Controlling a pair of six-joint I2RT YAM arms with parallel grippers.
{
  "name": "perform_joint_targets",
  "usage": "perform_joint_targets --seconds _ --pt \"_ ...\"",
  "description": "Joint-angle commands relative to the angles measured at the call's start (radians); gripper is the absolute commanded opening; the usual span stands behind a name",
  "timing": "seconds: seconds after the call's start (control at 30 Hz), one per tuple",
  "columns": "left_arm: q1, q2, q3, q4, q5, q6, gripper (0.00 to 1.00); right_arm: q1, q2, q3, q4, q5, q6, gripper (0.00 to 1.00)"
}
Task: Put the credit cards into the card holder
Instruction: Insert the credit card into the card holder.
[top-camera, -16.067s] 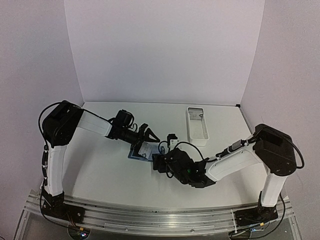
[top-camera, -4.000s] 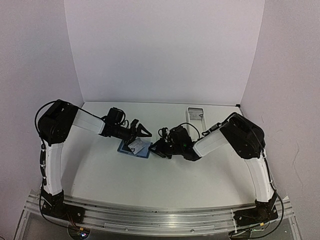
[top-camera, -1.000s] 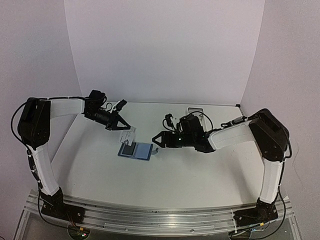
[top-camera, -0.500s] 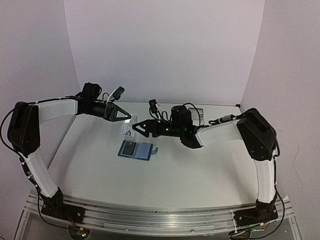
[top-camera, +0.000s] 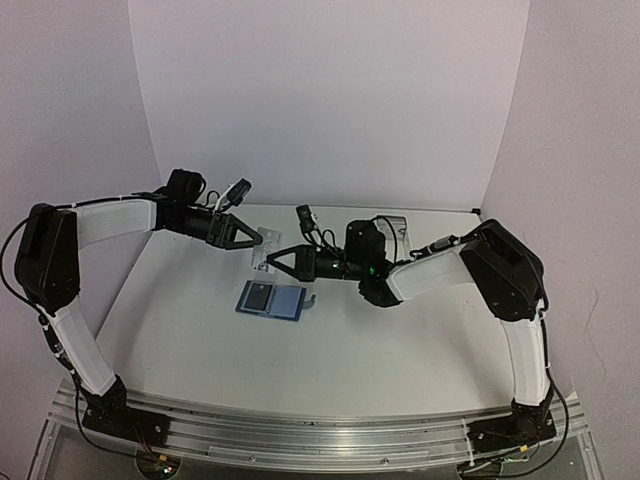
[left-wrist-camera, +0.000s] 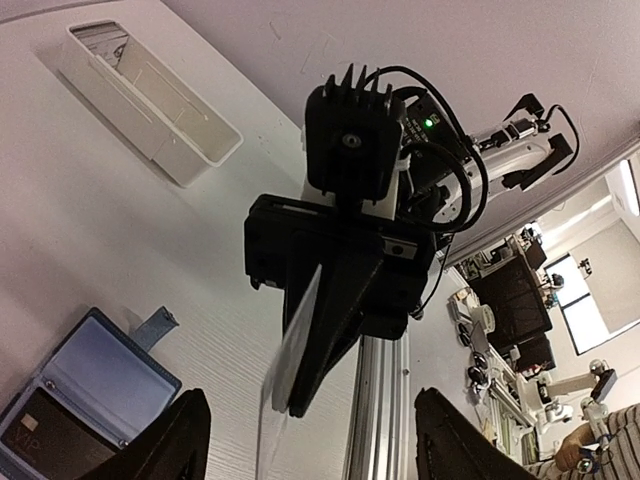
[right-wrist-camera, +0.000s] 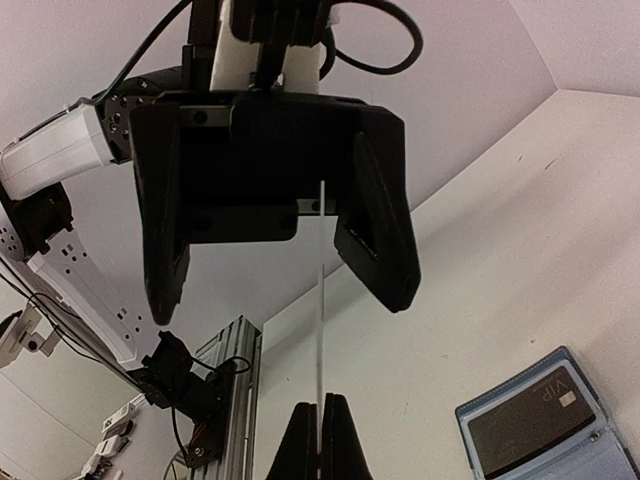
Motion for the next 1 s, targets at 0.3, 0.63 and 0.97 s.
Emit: perform_joint_targets --seconds 0.3,0.63,0.97 --pt "-0.013 0.029 0.063 -0.215 -0.061 0.254 0.39 -0.018 -0.032 -0.002 0.076 -0.083 -0.002 0.0" --pt "-0.013 0.036 0.082 -0.203 -0.059 0.15 0.0 -0.018 -0.027 -0.018 0.075 -0.061 0.016 0.0" --pt "0.001 0.089 -0.092 -0.063 -0.299 -0.194 0.0 -0.052 -0.158 -0.112 -0.482 0.442 -0.015 0.51"
